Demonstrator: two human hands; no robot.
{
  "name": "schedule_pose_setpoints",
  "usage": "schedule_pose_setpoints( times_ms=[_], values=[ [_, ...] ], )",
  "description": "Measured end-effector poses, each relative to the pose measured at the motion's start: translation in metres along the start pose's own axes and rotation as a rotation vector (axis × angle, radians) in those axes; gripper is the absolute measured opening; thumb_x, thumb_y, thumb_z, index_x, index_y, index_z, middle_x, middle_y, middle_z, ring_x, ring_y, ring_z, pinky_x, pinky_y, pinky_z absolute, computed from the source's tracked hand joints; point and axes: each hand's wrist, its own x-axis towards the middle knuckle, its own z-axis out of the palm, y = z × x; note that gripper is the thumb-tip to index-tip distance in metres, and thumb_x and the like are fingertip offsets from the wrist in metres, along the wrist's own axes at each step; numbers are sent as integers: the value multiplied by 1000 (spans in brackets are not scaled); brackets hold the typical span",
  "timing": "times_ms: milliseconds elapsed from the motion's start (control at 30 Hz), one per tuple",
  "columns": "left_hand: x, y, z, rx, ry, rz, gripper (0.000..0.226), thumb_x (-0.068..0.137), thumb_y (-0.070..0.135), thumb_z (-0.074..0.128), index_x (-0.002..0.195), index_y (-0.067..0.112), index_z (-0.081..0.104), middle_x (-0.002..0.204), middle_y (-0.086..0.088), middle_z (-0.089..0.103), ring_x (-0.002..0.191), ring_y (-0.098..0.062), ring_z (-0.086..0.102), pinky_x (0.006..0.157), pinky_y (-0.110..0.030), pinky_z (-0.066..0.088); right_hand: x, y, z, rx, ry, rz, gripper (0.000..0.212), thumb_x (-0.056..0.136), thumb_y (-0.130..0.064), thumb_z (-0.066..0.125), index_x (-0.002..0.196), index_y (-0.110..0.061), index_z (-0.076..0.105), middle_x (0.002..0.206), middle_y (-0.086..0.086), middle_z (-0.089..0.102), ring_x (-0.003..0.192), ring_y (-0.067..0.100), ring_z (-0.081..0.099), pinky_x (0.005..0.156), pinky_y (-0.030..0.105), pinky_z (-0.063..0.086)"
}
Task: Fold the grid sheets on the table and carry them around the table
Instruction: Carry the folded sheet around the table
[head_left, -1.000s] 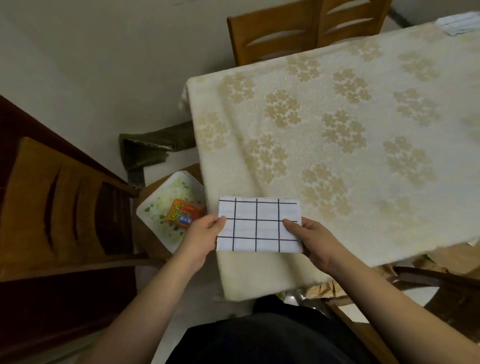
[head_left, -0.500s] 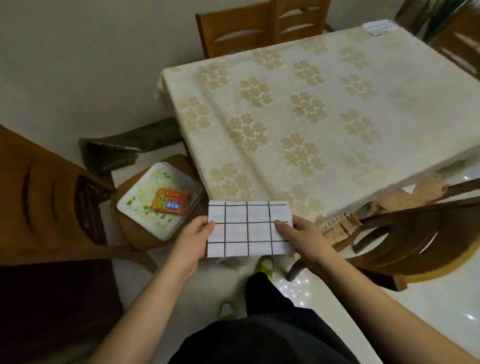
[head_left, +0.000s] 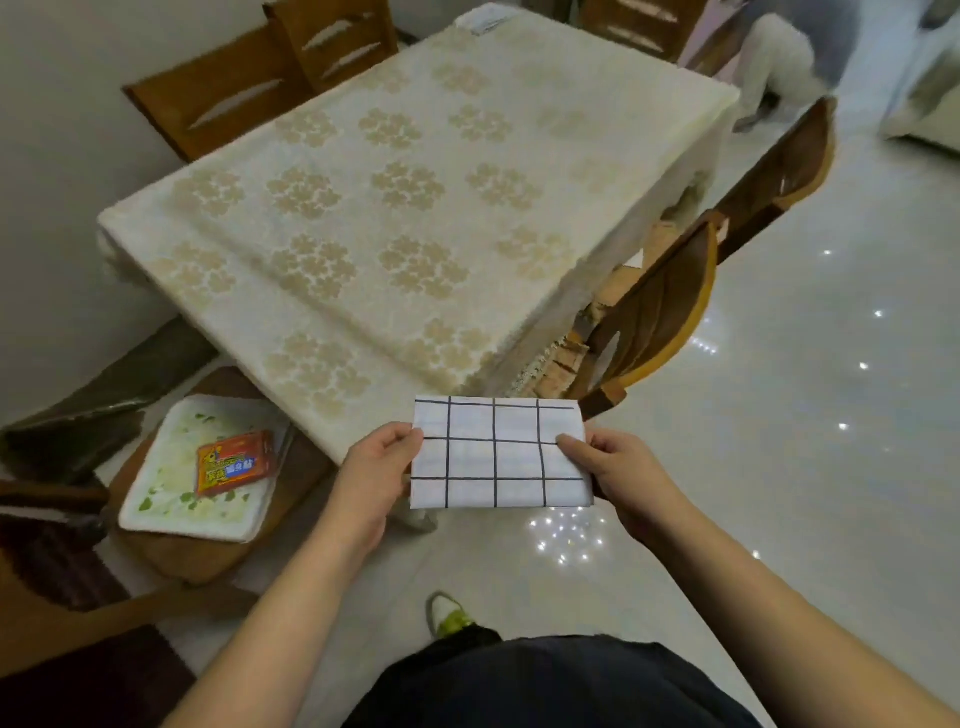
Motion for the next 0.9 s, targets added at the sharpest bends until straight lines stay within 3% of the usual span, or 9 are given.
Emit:
schedule_pose_setpoints(
  times_ms=[167,233,367,500,700,767,833,900],
  values=[
    [-18,-8,83,126,-101,17,17,98,14,53,90,8,67,87,-12,72,79,-24,66,73,-38,52,-33,34,-85,118,113,-4,34,89,-25,68,94,9,68,96,27,69,78,26,66,84,54,54],
    [-32,-17,124,148,-135,23,16,97,13,54,90,7,67,83,-9,72,74,-20,66,67,-32,54,-49,53,-126,159,159,-4,39,88,-27,69,94,11,66,94,29,68,76,24,63,78,51,55],
    [-57,-40,208,294,-246,85,16,96,16,58,86,15,70,73,3,73,65,-9,66,62,-27,50,-81,97,-205,286,289,-1,24,89,-25,69,82,-2,68,77,10,67,71,20,61,68,36,48],
    [-80,-46,269,433,-381,123,16,96,26,59,93,18,73,86,-3,75,79,-17,71,70,-31,56,-105,130,-258,364,402,18,21,89,-27,68,83,-7,71,81,6,72,73,18,64,71,34,51],
    [-97,-41,326,447,-537,-15,15,94,19,61,99,8,70,89,-5,75,79,-16,71,65,-22,53,-122,149,-305,435,512,4,16,90,-25,67,80,-12,70,80,2,71,73,16,62,70,31,48],
    [-95,-41,339,479,-581,-19,16,93,20,63,104,10,68,95,-5,76,88,-19,73,74,-29,57,-124,153,-318,452,536,-11,15,89,-24,68,81,-12,70,80,4,71,73,16,62,68,30,47],
    [-89,-41,351,529,-601,-3,17,92,26,64,104,15,69,97,-5,76,93,-25,72,88,-44,55,-124,156,-328,461,573,-13,13,89,-22,68,83,-10,71,81,4,72,72,15,64,67,29,48],
    [-81,-39,365,548,-621,8,15,92,27,64,101,17,69,96,-4,76,93,-28,71,91,-48,52,-120,158,-337,472,599,2,13,89,-20,68,84,-9,71,81,4,73,70,13,64,65,27,49]
  ],
)
